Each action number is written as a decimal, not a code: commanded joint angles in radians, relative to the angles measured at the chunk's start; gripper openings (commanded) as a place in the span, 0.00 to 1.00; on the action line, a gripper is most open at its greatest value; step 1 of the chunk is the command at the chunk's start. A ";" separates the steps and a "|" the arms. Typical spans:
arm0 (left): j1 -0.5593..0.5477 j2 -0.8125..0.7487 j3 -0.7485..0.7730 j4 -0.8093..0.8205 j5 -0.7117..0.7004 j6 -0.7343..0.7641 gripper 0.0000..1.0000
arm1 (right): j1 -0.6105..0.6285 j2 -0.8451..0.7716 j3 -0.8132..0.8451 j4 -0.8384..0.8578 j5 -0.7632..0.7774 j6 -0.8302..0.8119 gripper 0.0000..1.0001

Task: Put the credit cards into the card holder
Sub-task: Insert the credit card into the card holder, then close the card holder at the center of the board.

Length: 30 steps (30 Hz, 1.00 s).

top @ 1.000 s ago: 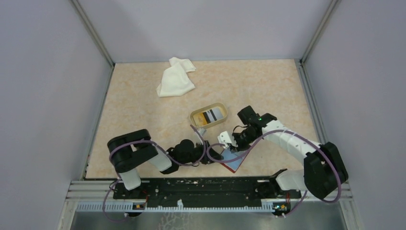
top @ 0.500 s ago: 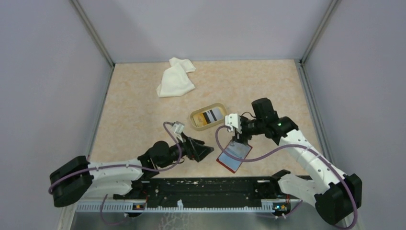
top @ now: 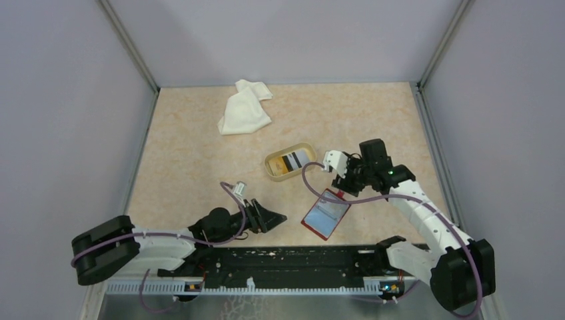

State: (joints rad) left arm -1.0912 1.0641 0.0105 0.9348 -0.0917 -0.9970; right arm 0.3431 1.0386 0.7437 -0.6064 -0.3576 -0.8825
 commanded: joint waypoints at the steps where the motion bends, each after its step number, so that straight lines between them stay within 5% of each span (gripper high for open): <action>1: -0.025 0.114 0.046 0.015 0.014 -0.124 0.84 | -0.034 0.028 -0.005 0.007 0.056 -0.016 0.58; 9: -0.176 0.325 0.179 -0.098 -0.194 -0.268 0.83 | -0.039 0.166 0.019 -0.072 0.077 -0.038 0.42; 18: -0.225 0.545 0.269 -0.048 -0.191 -0.444 0.83 | -0.037 0.293 -0.005 -0.068 0.075 -0.034 0.35; 30: -0.230 0.732 0.307 0.097 -0.232 -0.495 0.77 | -0.001 0.393 0.000 -0.072 0.029 0.010 0.30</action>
State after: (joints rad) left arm -1.3159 1.7462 0.3317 1.0443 -0.2657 -1.4849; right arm 0.3187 1.4033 0.7280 -0.6701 -0.2817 -0.8959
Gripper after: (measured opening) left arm 0.770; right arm 0.309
